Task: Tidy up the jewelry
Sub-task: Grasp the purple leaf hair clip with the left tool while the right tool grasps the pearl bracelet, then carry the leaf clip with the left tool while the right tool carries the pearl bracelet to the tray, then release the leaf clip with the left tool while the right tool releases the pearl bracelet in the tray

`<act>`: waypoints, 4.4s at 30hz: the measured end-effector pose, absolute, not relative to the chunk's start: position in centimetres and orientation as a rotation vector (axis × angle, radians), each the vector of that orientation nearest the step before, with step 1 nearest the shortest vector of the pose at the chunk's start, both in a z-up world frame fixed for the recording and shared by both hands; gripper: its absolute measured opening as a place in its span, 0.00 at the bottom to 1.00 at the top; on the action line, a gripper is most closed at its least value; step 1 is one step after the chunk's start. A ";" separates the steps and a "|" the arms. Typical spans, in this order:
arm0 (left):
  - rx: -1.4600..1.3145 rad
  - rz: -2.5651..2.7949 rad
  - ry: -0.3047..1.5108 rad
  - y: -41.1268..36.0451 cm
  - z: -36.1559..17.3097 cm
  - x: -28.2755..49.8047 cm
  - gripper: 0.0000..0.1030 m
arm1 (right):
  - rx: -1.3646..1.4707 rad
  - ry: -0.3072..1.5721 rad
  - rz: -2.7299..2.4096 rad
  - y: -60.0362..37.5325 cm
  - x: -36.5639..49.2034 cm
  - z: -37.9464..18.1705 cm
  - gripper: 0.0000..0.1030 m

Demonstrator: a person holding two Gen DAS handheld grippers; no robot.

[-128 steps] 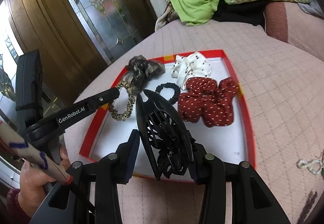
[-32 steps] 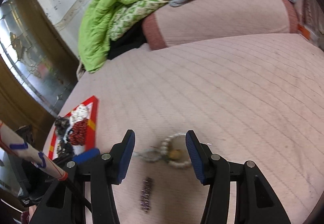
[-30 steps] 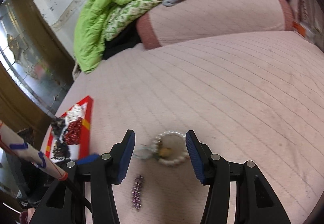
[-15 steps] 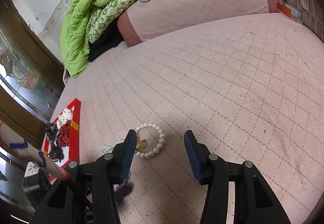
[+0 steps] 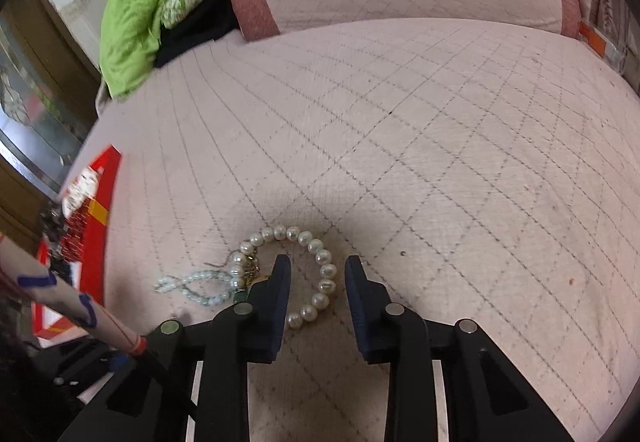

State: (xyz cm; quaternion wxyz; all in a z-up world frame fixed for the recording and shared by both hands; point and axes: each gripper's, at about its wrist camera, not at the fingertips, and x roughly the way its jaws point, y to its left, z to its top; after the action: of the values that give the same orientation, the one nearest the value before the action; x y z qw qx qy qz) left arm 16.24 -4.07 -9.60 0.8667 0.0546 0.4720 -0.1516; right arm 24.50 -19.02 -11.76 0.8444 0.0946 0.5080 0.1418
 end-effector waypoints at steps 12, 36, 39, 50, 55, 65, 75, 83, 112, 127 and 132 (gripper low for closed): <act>0.062 -0.326 0.924 -2.8 -7.5 16.1 0.15 | 0.209 0.888 0.308 -19.9 22.2 -6.7 0.10; 0.029 -0.309 0.869 -1.6 -5.9 16.9 0.15 | 0.320 0.740 0.395 -19.7 20.7 -2.9 0.10; 0.027 -0.304 0.863 -1.3 -5.8 16.8 0.15 | 0.319 0.742 0.399 -19.5 20.7 -2.9 0.10; 0.013 -0.278 0.847 0.2 -5.2 16.6 0.15 | 0.308 0.748 0.428 -17.6 20.9 -2.8 0.10; 0.006 -0.262 0.837 1.2 -4.9 16.3 0.15 | 0.297 0.749 0.456 -16.0 21.0 -2.6 0.10; -0.034 -0.212 0.807 5.1 -3.7 15.3 0.15 | 0.274 0.750 0.529 -11.4 20.7 -2.3 0.10; -0.102 -0.136 0.769 11.3 -1.8 13.4 0.15 | 0.264 0.730 0.654 -4.8 19.8 -1.4 0.10; -0.187 0.027 0.749 19.4 -1.1 10.6 0.15 | 0.238 0.729 0.775 0.8 17.7 -1.1 0.10; -0.244 0.159 0.904 24.7 -5.6 11.2 0.15 | 0.186 0.865 0.801 5.6 18.2 -5.8 0.11; -0.238 0.154 0.927 24.3 -6.1 11.9 0.15 | 0.177 0.901 0.757 5.3 19.0 -7.0 0.11; -0.238 0.153 0.928 24.3 -6.1 11.9 0.15 | 0.169 0.910 0.755 5.5 19.0 -7.4 0.11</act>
State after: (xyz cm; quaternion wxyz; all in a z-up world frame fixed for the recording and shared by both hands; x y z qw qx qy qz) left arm 11.89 24.29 -6.11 0.8846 -0.1142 0.4461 0.0735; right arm 19.03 5.45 -7.35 0.8269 0.0794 0.4286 0.3554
